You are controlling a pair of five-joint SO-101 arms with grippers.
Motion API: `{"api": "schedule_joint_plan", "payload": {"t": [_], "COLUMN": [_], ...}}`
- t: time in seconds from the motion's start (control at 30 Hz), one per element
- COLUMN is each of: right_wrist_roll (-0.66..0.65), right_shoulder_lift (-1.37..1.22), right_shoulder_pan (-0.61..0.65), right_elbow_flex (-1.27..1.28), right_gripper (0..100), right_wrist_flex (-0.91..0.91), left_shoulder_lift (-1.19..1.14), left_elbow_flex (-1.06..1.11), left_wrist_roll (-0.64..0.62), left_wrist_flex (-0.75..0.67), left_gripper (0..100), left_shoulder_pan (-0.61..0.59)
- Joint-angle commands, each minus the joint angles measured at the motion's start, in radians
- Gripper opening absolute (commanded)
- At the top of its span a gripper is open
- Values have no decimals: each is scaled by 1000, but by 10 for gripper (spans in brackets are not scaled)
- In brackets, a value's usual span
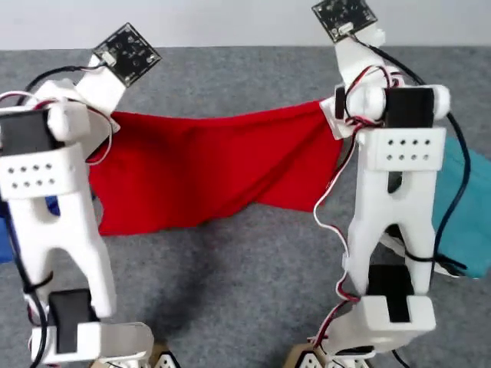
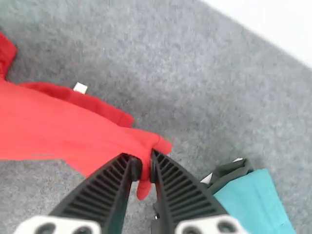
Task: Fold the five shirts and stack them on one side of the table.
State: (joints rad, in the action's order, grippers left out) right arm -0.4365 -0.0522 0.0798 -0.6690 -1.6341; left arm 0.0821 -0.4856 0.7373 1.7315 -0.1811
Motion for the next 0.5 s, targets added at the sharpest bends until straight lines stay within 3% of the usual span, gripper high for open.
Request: {"api": "schedule_joint_plan", "payload": {"t": [0.0,0.33,0.47], "right_wrist_roll": [5,5,5], "right_shoulder_lift": [82,282,383], "right_shoulder_pan": [28,64,59], "right_elbow_flex": [-11,-11,-11], "right_gripper": [11,11,11], "right_wrist_flex": [-7,54,113], "left_shoulder_lift": [68,224,265], "left_elbow_flex": [-35,-197,-315], "left_wrist_roll": [2,-8,-118], "left_wrist_flex": [14,-6,-118], "left_gripper": [6,6,6], "left_shoulder_pan": [-11,-34,-69]}}
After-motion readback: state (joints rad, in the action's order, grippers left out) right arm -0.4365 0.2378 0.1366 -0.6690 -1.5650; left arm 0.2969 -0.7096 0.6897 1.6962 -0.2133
